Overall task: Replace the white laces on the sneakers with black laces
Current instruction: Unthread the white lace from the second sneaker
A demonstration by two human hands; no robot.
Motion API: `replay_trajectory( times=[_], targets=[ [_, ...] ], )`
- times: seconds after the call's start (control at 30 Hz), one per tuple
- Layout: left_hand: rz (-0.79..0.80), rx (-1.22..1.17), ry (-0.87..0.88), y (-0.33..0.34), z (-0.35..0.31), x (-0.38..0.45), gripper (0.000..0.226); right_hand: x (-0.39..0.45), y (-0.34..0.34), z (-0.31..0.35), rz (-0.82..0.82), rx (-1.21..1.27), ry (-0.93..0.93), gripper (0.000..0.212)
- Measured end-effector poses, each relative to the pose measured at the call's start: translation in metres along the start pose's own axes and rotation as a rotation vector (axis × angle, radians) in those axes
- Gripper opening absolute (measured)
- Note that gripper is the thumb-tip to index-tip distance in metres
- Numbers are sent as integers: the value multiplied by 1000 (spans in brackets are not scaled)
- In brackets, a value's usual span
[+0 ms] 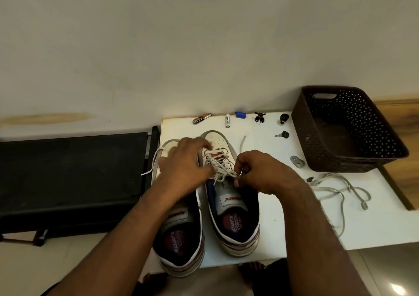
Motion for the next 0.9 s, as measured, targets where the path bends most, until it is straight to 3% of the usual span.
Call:
replay_trajectory(
  times=[0.07, 0.2, 0.3, 0.37, 0.43, 0.47, 0.53, 0.6, 0.63, 0.77, 0.9],
  targets=[
    [145, 49, 68, 10, -8, -3, 55, 0, 1, 2, -5, -23, -2, 18],
    [39, 239, 91, 22, -19, -3, 24, 1, 0, 2, -18, -41, -9, 17],
    [-145, -31, 20, 5, -9, 0, 7, 0, -1, -1, 2, 14, -1, 17],
    [-272, -273, -68, -13, 14, 3, 7, -1, -1, -2, 15, 43, 8, 17],
    [-366, -351, -75, -23, 28, 4, 8, 0, -1, -2, 12, 27, 5, 17],
    [-313, -339, -46, -21, 25, 5, 22, 0, -1, 0, 8, 13, 3, 17],
    [-50, -241, -28, -2, 10, 6, 40, 1, 0, 2, 5, -12, 7, 17],
    [178, -44, -10, 18, -7, 6, 34, 1, 0, 3, 0, -30, 9, 17],
    [220, 11, 1, 24, -11, 7, 28, 0, 0, 3, -2, -35, 8, 16],
    [135, 8, 9, 22, -13, 6, 10, 0, -1, 1, 2, -6, 14, 14],
    [6, -44, 14, 8, -8, 4, 14, 2, 0, 0, 19, 22, 39, 16]
  ],
)
Point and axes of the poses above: each hand's wrist, its own x-axis towards the middle knuckle, its own y-axis out of the palm, z = x × y, the point moved 3 cm from there along x, towards the middle knuckle, and after that the axes turned 7 degrees about z, right-handed, at the moved point
